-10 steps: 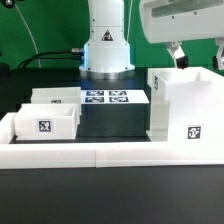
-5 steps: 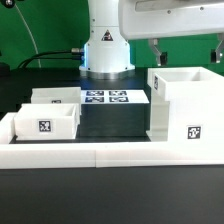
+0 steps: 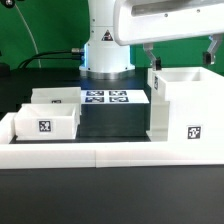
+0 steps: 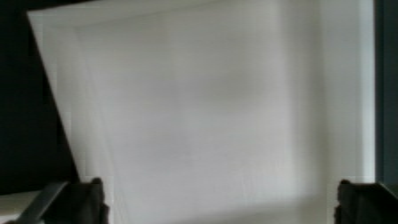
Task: Assemble drawer
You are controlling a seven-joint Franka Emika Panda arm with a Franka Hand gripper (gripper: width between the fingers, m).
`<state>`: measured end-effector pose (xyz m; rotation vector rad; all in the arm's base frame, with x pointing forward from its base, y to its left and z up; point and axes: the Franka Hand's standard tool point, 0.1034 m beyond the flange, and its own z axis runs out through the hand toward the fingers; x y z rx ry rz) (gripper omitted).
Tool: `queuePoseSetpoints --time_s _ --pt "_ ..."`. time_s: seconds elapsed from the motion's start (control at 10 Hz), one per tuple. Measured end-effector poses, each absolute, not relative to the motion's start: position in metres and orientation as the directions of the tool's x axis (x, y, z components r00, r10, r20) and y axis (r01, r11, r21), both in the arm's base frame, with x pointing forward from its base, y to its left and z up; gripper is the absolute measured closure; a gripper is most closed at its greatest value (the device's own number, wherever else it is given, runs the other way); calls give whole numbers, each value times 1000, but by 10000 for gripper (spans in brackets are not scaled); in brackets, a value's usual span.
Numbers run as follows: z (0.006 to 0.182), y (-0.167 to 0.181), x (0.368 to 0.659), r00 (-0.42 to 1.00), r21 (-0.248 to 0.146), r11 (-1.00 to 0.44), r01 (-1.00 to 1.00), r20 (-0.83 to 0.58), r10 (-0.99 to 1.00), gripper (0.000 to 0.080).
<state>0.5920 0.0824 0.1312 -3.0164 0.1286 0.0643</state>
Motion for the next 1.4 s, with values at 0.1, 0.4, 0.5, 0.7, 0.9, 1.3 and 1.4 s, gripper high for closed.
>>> queuePoseSetpoints --time_s 0.1,0.4,0.5,0.7,0.9,1.3,1.4 --pt "133 77 589 997 -89 -995 -55 -65 -50 151" --pt "136 38 569 997 -54 -997 -49 -60 -46 151" --pt "136 18 562 998 -47 -998 -45 -52 -43 151" --pt "126 -14 552 999 -34 -999 -2 -33 -1 151" --pt "124 -16 552 999 -36 -999 39 -34 40 151" --pt "124 -17 551 999 -36 -999 40 -34 41 151" --pt "122 -26 549 999 -33 -999 10 -37 11 151"
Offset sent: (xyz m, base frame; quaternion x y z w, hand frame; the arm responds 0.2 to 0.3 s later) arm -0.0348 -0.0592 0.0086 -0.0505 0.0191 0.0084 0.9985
